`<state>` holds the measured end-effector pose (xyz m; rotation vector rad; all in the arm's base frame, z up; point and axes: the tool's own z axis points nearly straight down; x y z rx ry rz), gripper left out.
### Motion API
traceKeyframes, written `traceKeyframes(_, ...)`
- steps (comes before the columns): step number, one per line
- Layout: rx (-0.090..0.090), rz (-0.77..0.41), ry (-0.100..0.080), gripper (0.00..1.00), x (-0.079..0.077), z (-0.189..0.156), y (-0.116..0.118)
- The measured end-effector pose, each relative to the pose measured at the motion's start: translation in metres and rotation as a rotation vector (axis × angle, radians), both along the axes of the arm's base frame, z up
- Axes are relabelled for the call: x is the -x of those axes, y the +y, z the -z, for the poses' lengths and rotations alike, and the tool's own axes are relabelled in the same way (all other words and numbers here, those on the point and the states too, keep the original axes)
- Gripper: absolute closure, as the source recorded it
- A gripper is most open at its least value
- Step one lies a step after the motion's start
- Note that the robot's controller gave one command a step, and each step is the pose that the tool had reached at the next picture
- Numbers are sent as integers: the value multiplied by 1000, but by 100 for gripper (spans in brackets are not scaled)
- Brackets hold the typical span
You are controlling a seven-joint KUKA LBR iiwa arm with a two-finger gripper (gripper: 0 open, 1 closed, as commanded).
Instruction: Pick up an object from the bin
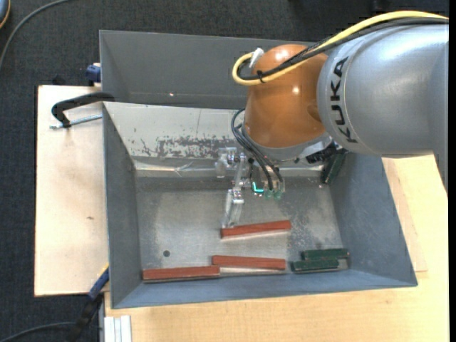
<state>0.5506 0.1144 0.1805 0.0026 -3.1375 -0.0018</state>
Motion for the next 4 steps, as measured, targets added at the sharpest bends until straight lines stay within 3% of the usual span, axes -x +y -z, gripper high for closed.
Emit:
traceKeyframes(1, 0, -62, -5, 0, 19, 110, -59)
traceKeyframes(2, 1, -15, -11, 0, 25, 78, -97)
traceKeyframes(3, 0, -31, -6, 0, 27, 80, -101)
traceKeyframes(4, 0, 60, -2, 0, 38, 111, -90)
